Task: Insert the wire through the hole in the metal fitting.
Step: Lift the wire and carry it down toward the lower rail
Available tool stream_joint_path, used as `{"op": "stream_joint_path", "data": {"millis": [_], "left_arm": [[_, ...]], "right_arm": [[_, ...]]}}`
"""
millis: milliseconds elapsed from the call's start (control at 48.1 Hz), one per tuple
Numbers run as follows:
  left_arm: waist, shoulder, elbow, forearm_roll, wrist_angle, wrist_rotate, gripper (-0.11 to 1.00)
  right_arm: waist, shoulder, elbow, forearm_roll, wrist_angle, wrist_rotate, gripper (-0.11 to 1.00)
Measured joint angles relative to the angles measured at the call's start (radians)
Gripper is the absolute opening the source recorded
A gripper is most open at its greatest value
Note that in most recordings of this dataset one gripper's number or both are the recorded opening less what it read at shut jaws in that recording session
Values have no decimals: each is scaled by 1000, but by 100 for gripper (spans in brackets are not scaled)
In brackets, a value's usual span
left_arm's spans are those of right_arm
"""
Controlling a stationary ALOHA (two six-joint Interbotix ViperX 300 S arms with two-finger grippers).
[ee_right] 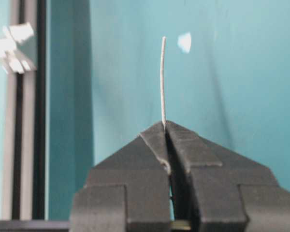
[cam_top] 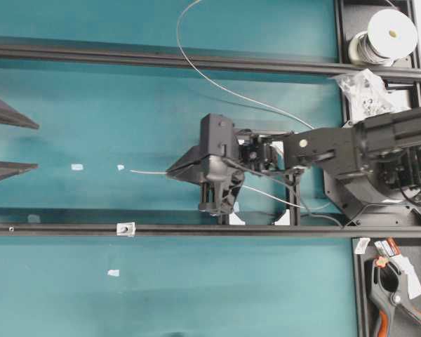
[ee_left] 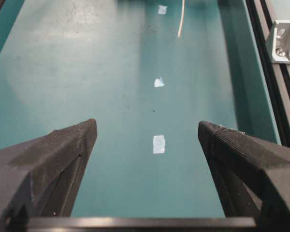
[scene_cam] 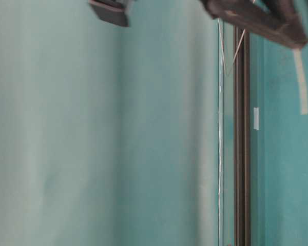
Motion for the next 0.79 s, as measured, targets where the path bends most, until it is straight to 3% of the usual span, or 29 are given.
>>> {"op": "stream_joint_path", "data": {"millis": [146, 541, 790], "left_arm": [[0, 0, -2, 0, 2, 0, 76], [0, -2, -2, 0, 2, 0, 76], [0, -11, -2, 2, 2, 0, 76]], "right_arm": [[-12, -67, 9, -18, 29, -3, 0], [-69, -278, 18, -58, 252, -5, 0], [-71, -373, 84, -66, 242, 5, 0]]}}
